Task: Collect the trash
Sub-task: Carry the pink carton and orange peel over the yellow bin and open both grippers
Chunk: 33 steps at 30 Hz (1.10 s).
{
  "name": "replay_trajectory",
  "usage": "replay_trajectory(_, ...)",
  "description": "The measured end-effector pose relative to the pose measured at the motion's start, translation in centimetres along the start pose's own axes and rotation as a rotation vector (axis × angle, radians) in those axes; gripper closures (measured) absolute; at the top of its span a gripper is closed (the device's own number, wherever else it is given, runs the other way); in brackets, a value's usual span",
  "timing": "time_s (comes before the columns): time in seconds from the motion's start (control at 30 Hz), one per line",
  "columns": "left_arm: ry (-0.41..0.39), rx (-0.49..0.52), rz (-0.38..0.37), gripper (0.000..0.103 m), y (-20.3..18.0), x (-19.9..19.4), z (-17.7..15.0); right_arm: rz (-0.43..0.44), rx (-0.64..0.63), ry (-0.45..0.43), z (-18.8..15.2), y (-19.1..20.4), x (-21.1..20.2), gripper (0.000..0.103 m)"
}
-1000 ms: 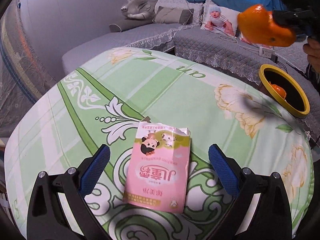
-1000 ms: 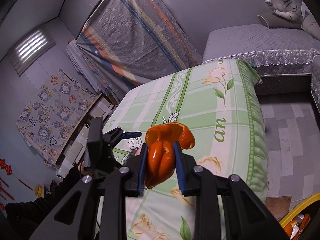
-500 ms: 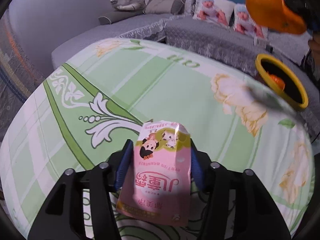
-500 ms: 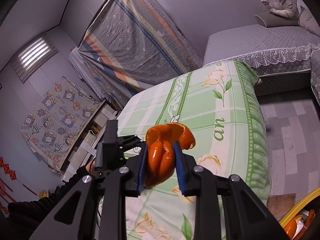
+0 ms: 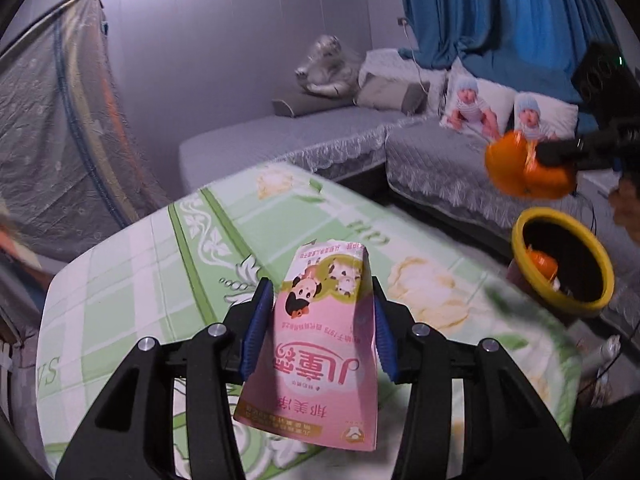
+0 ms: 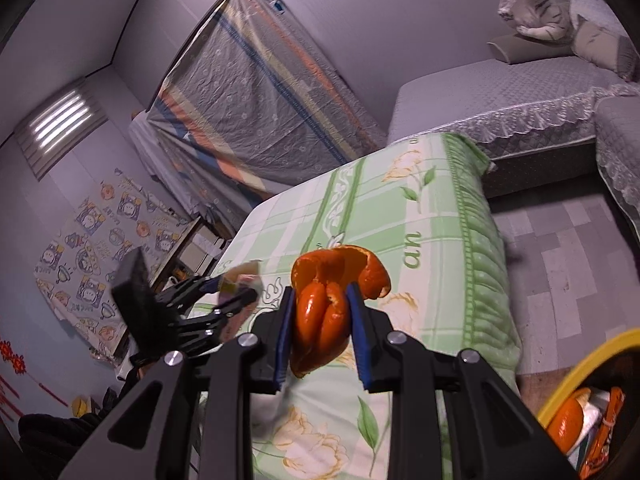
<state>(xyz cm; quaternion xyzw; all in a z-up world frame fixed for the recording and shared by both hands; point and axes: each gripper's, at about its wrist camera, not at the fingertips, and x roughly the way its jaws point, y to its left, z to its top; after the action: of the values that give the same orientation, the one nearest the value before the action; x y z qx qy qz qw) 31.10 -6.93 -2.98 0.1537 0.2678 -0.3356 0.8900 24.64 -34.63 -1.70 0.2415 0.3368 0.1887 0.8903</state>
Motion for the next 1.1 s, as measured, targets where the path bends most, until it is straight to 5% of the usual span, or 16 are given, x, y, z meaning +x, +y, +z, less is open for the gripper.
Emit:
replay_trajectory(0.3, -0.120, -0.038, 0.016, 0.057, -9.2, -2.5, 4.2, -0.135, 0.106, -0.102, -3.4, -4.7, -7.4, 0.079)
replay_trajectory(0.63, -0.145, 0.042, -0.138, 0.057, -20.7, -0.1, 7.5, -0.426, 0.211, -0.277, -9.3, -10.7, -17.1, 0.078)
replay_trajectory(0.87, -0.060, 0.053, -0.291, 0.054, -27.4, 5.0, 8.0, -0.480, 0.347, -0.288, -12.4, -15.5, -19.2, 0.078)
replay_trajectory(1.1, -0.001, -0.039, -0.364, 0.028, -29.6, 8.1, 8.3, -0.531, 0.395, -0.320, -13.1, -17.4, -21.1, 0.062)
